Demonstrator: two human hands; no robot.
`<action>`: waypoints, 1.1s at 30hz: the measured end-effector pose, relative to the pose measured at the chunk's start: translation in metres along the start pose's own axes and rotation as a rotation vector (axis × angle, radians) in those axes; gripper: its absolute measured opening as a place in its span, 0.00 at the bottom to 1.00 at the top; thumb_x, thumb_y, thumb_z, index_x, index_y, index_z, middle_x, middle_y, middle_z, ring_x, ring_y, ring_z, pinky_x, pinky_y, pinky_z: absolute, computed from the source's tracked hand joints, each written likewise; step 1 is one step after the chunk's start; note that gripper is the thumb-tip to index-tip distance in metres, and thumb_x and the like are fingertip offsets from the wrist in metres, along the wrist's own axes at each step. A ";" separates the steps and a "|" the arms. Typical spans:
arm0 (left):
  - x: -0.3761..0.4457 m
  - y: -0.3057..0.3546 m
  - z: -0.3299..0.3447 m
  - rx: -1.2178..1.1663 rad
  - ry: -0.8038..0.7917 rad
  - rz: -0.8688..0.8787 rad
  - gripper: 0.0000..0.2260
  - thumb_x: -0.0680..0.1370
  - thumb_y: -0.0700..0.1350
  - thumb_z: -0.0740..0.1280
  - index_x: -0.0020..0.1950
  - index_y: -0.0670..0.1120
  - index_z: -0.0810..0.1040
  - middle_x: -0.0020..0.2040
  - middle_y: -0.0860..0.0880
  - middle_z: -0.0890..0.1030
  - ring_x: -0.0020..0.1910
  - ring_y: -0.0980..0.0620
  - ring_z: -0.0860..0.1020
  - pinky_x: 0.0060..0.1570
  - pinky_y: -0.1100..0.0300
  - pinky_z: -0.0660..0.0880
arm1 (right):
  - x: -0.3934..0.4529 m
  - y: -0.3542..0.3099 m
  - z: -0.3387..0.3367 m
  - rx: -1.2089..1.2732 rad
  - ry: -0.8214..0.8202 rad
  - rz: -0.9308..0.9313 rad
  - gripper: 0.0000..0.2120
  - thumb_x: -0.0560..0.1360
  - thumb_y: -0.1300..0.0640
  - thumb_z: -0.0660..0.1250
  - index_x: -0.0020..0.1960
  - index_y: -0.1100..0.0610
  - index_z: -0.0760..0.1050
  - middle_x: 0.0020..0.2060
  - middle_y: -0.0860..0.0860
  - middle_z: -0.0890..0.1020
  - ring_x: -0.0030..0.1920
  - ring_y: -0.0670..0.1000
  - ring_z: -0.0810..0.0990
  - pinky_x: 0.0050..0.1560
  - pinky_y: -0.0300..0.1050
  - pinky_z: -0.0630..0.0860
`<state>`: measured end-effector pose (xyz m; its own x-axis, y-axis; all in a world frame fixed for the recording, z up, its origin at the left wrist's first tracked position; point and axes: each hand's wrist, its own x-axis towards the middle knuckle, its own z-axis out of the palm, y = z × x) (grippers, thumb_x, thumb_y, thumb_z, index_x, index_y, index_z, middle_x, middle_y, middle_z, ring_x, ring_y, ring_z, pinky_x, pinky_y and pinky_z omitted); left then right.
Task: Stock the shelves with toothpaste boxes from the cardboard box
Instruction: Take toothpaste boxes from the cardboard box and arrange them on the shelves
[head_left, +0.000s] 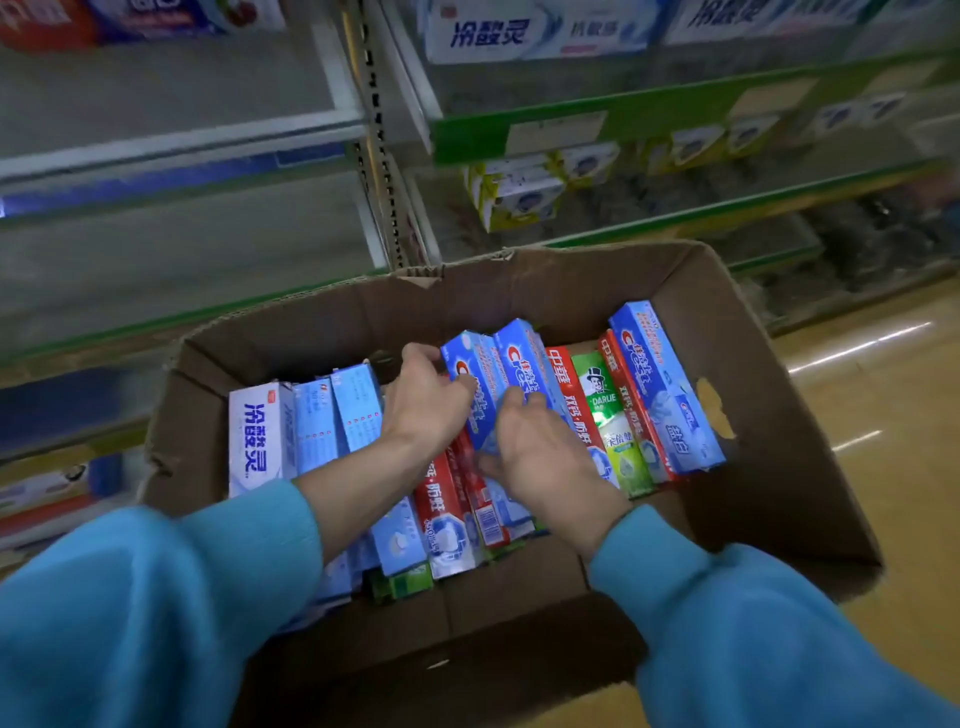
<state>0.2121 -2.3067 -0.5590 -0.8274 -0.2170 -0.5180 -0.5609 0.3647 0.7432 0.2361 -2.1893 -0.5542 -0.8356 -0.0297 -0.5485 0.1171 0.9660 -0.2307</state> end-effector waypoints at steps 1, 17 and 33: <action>0.003 -0.002 0.004 -0.023 0.006 -0.026 0.19 0.68 0.55 0.67 0.56 0.54 0.69 0.49 0.50 0.84 0.51 0.42 0.83 0.57 0.45 0.79 | 0.001 0.000 0.002 -0.027 0.020 -0.002 0.33 0.76 0.49 0.70 0.71 0.63 0.59 0.65 0.62 0.69 0.63 0.63 0.74 0.56 0.54 0.75; -0.032 0.013 -0.060 -0.501 -0.056 0.019 0.23 0.76 0.46 0.75 0.66 0.42 0.70 0.47 0.42 0.87 0.41 0.43 0.86 0.39 0.52 0.83 | -0.045 -0.011 -0.058 -0.022 0.225 -0.245 0.24 0.74 0.51 0.64 0.68 0.57 0.67 0.57 0.55 0.70 0.58 0.57 0.73 0.52 0.51 0.73; -0.064 -0.005 -0.285 -0.980 0.220 0.366 0.12 0.80 0.36 0.66 0.62 0.43 0.71 0.47 0.41 0.84 0.49 0.42 0.85 0.49 0.51 0.82 | -0.060 -0.156 -0.092 0.946 0.390 -0.462 0.18 0.72 0.50 0.72 0.60 0.52 0.78 0.46 0.48 0.86 0.41 0.46 0.84 0.38 0.36 0.78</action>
<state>0.2604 -2.5524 -0.4091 -0.8818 -0.4364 -0.1790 0.0264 -0.4245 0.9050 0.2182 -2.3147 -0.4115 -0.9958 -0.0916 -0.0017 -0.0255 0.2943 -0.9554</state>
